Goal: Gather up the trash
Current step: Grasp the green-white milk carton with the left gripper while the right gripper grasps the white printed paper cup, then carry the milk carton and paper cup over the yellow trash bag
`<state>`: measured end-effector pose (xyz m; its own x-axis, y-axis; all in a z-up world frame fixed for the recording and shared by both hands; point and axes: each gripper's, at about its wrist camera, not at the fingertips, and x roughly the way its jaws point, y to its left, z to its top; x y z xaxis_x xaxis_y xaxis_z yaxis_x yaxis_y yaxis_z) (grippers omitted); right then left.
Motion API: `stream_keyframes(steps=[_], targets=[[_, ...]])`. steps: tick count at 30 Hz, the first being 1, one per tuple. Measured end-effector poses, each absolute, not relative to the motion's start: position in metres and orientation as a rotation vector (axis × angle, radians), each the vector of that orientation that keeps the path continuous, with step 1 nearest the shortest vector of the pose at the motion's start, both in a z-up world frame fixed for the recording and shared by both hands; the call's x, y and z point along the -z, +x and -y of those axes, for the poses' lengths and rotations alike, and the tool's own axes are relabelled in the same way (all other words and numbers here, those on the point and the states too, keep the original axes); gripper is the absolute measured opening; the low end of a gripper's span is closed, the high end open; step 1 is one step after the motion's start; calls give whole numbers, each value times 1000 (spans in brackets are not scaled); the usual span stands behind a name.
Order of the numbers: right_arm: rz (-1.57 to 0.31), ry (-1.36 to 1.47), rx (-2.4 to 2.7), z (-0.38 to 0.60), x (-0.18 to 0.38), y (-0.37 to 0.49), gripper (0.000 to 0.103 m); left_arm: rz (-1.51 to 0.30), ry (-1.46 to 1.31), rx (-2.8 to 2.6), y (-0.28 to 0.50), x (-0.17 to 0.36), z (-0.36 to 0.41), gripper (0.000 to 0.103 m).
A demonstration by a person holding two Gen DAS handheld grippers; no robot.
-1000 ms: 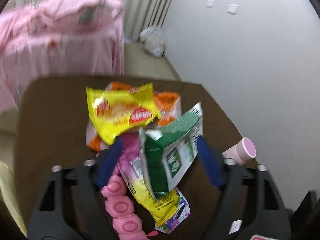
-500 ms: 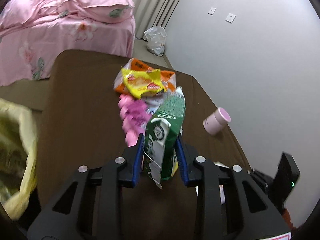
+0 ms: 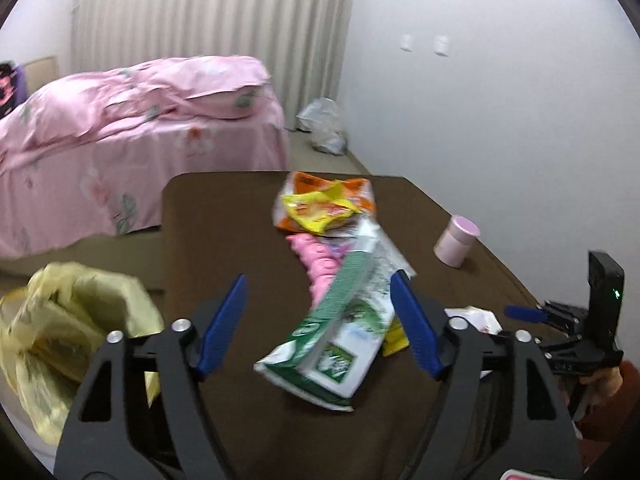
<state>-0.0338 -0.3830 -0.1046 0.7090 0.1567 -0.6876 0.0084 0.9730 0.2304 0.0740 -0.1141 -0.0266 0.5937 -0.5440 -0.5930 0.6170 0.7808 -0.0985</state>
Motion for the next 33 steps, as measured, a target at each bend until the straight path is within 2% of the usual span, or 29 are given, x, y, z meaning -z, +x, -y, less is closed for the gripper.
stream_keyframes(steps=[6, 11, 16, 23, 25, 26, 27, 33], targets=[[-763, 255, -69, 388, 106, -36, 55, -700, 394, 763, 81, 56, 182, 71], [-776, 280, -89, 391, 108, -39, 55, -758, 513, 710, 99, 86, 214, 71], [-809, 278, -107, 386, 111, -39, 55, -913, 331, 686, 127, 97, 199, 66], [-821, 379, -152, 384, 117, -26, 55, -940, 190, 718, 120, 89, 170, 63], [-847, 390, -151, 384, 122, -17, 48, -942, 188, 726, 118, 88, 167, 63], [-860, 384, -152, 383, 123, -14, 32, -943, 191, 727, 117, 88, 167, 63], [-870, 371, -151, 381, 123, -12, 24, -946, 194, 729, 117, 89, 168, 63], [-825, 257, -127, 373, 107, -20, 23, -949, 208, 725, 124, 93, 175, 64]])
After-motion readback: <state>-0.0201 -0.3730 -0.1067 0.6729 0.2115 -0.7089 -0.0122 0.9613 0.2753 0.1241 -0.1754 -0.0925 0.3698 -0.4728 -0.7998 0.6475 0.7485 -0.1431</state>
